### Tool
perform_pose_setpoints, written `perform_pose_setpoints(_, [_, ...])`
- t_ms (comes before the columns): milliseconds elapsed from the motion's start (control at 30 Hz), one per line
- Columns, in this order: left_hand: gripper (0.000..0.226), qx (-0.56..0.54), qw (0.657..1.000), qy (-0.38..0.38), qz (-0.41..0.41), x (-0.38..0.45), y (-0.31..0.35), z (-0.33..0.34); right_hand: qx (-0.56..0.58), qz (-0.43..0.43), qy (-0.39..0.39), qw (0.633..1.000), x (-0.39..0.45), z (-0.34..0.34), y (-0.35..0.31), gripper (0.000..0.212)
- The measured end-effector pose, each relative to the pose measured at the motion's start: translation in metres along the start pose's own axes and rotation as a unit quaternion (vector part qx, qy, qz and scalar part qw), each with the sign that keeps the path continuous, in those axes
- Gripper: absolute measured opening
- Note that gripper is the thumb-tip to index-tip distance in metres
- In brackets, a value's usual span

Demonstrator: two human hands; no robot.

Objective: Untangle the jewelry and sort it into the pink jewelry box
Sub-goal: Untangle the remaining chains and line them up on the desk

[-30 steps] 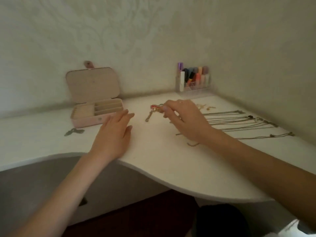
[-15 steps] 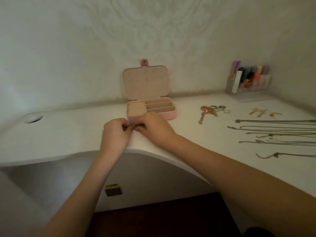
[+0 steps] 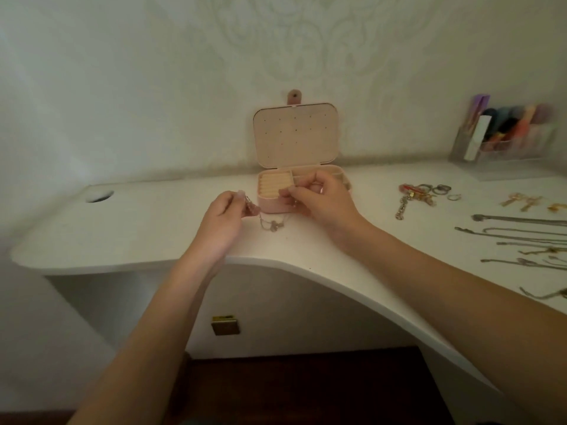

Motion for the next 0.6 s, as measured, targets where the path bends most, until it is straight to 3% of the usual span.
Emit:
perform_pose_setpoints(100, [0.031,-0.040,0.999,-0.010,-0.021,-0.001,0.004,0.003,0.066,0.045,0.042,0.996,-0.001,-0.002,-0.002,0.020])
perform_pose_setpoints(200, [0.033,-0.178,0.981,-0.036,-0.063,0.004,0.005,0.006,0.070,0.055,0.074,0.993,-0.002,-0.004,-0.004,0.019])
perform_pose_setpoints(300, [0.033,-0.365,0.910,-0.116,-0.160,0.005,0.002,0.020,0.074,0.052,0.103,0.991,-0.001,-0.008,-0.006,0.014])
perform_pose_setpoints(400, [0.032,-0.460,0.846,-0.165,-0.214,0.002,0.004,0.030,0.074,0.048,0.113,0.990,-0.001,-0.010,-0.007,0.012])
perform_pose_setpoints(467, [0.034,-0.468,0.843,-0.158,-0.216,0.001,0.004,0.031,0.082,0.043,0.117,0.989,-0.002,-0.010,-0.007,0.015])
perform_pose_setpoints(600, [0.038,-0.425,0.870,-0.150,-0.201,0.000,0.004,0.032,0.064,0.058,0.130,0.988,-0.002,-0.014,-0.007,0.021])
Point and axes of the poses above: each hand's wrist, its own x-axis towards the middle knuckle, its own z-axis out of the palm, y = z × x, the point moved 4 cm from there along x, towards the middle knuckle, and after that the axes turned 15 degrees about -z, right-handed, at the moved point
